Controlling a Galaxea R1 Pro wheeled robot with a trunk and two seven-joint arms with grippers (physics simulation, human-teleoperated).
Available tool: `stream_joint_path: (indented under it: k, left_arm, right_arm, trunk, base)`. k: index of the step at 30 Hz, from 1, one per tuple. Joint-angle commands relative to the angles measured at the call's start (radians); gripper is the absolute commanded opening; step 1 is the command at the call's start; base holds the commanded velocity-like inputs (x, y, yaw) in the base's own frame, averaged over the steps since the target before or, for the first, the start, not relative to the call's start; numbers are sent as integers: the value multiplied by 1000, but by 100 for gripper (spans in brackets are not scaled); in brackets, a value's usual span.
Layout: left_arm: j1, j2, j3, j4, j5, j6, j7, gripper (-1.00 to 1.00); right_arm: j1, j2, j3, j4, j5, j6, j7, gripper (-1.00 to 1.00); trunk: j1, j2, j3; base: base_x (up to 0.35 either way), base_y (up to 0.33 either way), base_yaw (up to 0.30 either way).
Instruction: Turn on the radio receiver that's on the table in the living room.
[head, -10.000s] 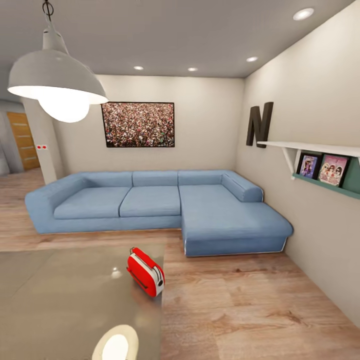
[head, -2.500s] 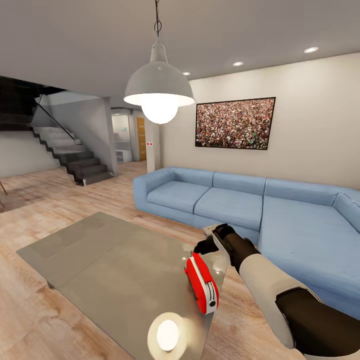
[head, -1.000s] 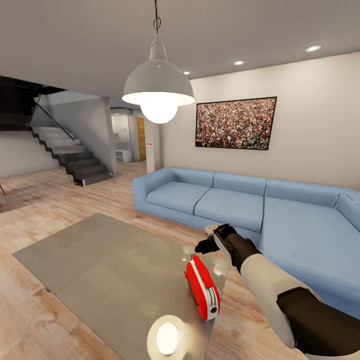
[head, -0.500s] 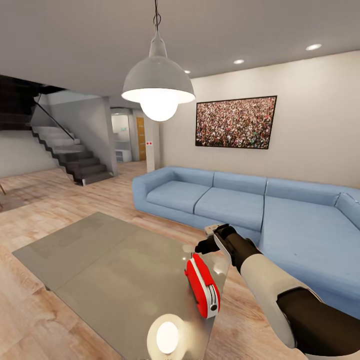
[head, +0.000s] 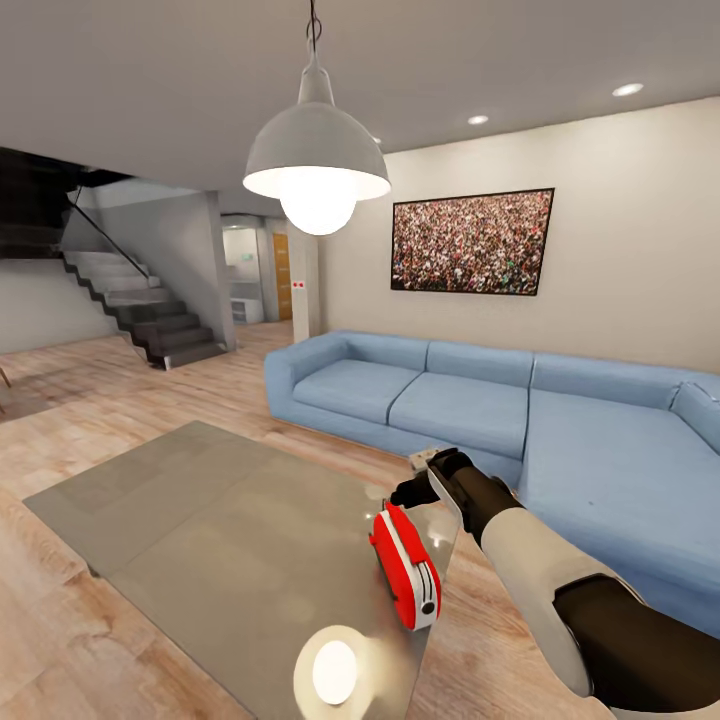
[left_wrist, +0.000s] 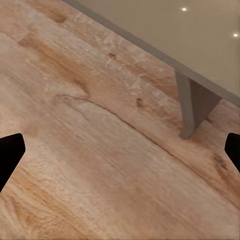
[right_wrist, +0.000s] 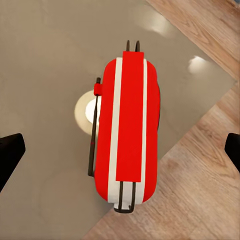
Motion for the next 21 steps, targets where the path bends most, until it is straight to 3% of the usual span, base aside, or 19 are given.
stream_joint_path:
  k: [1, 7, 8, 9, 13, 14, 17, 21]
  left_arm:
    - [0, 1, 0, 0, 0, 1, -1, 100]
    - [0, 9, 6, -4, 1, 1, -1, 100]
    - [0, 34, 67, -24, 3, 2, -2, 100]
    - [0, 39, 82, -28, 4, 2, -2, 100]
    - [0, 76, 244, -61, 4, 3, -5, 100]
    - [0, 94, 300, -67, 5, 3, -6, 100]
    - [0, 109, 343, -68, 5, 2, -7, 100]
    - [0, 109, 350, -64, 4, 1, -7, 100]
  right_arm:
    - [0, 0, 0, 0, 0, 0, 0, 100]
    - [0, 0, 0, 0, 1, 0, -1, 100]
    - [0, 0, 1, 0, 2, 0, -1, 100]
    - [0, 0, 1, 0, 1, 0, -1, 100]
    - [0, 0, 1, 0, 2, 0, -1, 100]
    - [0, 0, 1, 0, 2, 0, -1, 100]
    - [0, 0, 2, 0, 2, 0, -1, 100]
    - [0, 0, 2, 0, 2, 0, -1, 100]
  trunk:
    - [0, 0, 0]
    - [0, 0, 0]
    - [0, 0, 0]
    - [0, 0, 0]
    - [0, 0, 0]
    - [0, 0, 0]
    - [8, -14, -6]
    - [23, -42, -19]
  base:
    - [0, 0, 0]
    - [0, 0, 0]
    - [0, 0, 0]
    - [0, 0, 0]
    - [0, 0, 0]
    - [0, 0, 0]
    - [0, 0, 0]
    - [0, 0, 0]
